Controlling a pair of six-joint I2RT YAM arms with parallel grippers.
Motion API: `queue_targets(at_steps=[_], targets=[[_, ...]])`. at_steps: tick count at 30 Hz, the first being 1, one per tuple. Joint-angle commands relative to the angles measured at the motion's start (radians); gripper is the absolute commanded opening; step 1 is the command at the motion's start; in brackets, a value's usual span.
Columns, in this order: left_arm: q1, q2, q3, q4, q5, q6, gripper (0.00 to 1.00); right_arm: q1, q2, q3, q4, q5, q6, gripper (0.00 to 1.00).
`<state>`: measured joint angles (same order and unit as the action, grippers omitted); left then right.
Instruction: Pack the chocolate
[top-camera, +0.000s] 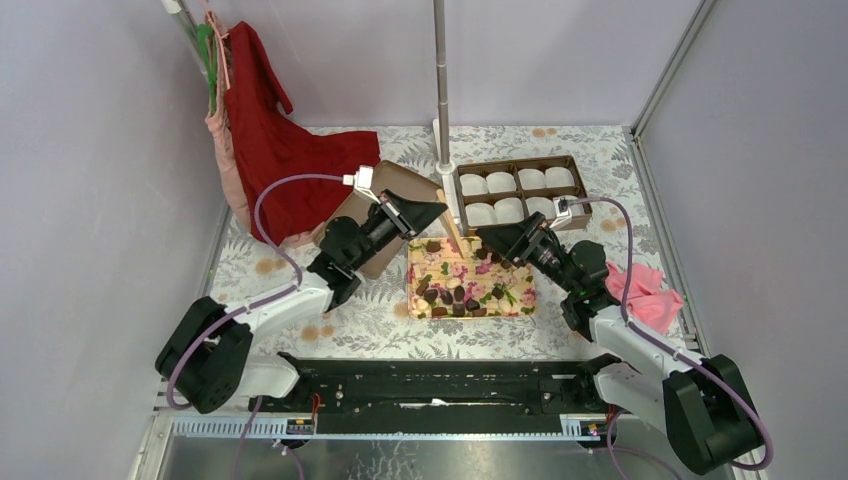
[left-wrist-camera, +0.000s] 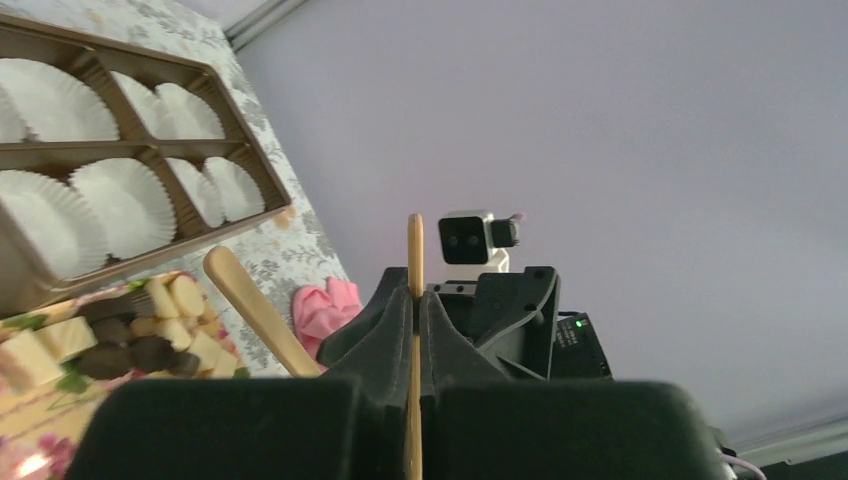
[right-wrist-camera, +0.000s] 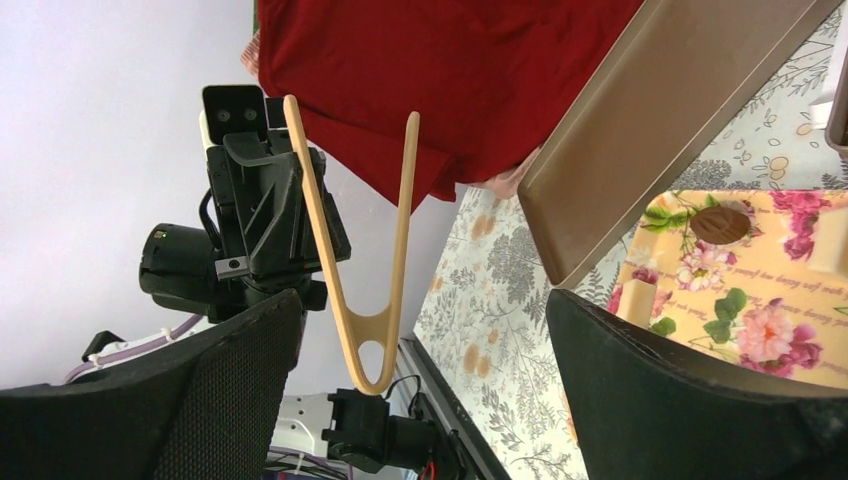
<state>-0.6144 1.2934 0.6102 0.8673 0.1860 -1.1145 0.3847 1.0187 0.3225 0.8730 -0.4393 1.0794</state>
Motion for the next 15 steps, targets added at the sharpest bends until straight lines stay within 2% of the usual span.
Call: queue_targets(at_steps=[1,4,11,15], targets=[[-0.027,0.055,0.065,0.199,0.016,-0.044,0.0,0.009,-0.004,0.052,0.068,-0.004,0.031,1.0],[-0.044,0.093,0.09,0.229,0.02,-0.052,0.0,0.01,-0.004,0.077,0.009,-0.001,0.019,1.0],[-0.083,0.161,0.144,0.279,0.016,-0.064,0.0,0.01,0.032,0.08,0.107,-0.036,0.076,1.0],[-0.098,0.202,0.168,0.315,0.03,-0.085,0.0,0.01,0.034,0.087,0.128,-0.041,0.09,0.96]])
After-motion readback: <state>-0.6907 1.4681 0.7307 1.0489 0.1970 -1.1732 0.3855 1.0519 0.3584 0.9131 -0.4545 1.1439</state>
